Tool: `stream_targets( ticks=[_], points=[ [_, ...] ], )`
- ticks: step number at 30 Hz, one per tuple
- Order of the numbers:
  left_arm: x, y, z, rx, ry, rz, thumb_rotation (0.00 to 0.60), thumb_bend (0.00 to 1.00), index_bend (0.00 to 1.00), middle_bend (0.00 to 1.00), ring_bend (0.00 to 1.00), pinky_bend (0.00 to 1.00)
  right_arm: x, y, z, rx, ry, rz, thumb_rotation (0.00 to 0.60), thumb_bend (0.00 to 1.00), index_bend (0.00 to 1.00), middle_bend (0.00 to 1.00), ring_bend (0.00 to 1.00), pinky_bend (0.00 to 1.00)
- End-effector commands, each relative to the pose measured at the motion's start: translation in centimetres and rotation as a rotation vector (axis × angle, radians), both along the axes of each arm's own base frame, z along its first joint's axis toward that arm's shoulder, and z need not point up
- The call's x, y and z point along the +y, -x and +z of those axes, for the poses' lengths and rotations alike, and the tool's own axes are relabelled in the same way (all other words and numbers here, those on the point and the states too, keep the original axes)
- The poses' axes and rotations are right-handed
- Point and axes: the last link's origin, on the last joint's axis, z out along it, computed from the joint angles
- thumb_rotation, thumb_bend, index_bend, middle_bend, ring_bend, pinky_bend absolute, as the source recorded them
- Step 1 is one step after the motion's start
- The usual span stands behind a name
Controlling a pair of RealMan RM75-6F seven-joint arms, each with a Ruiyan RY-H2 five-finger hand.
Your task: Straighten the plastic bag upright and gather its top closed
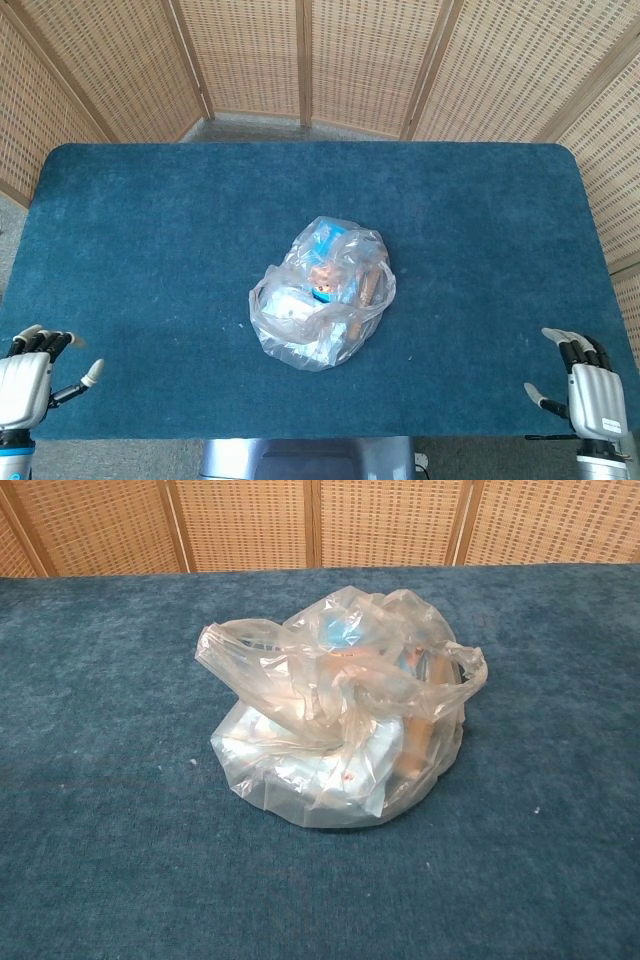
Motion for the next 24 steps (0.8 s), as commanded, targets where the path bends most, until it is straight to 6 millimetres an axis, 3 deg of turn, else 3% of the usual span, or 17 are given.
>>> stream_targets(
  ticks=[1, 9, 24],
  points=[
    [0.9, -0.3, -0.2, 0.007, 0.03, -0.019, 0.0, 0.21, 0.41, 0.42, 0.3, 0.14, 0.2, 0.1, 0.0, -0.001, 0.001, -0.009, 0.6, 0.16, 0.22, 0.25, 0.19, 0.12],
    [3.5, -1.7, -1.2, -0.018, 0.138, -0.056, 0.0, 0.16, 0.41, 0.41, 0.3, 0.14, 0.3, 0.3, 0.3, -0.002, 0.017, -0.023, 0.6, 0.16, 0.22, 0.25, 0.19, 0.12],
    [8.7, -6.1, -5.9, -0.191, 0.351, -0.134, 0.0, 0.13, 0.38, 0.38, 0.3, 0.16, 0.4, 0.9, 0.3, 0.0, 0.026, -0.05, 0.6, 0.16, 0.22, 0.25, 0.19, 0.12]
  ],
)
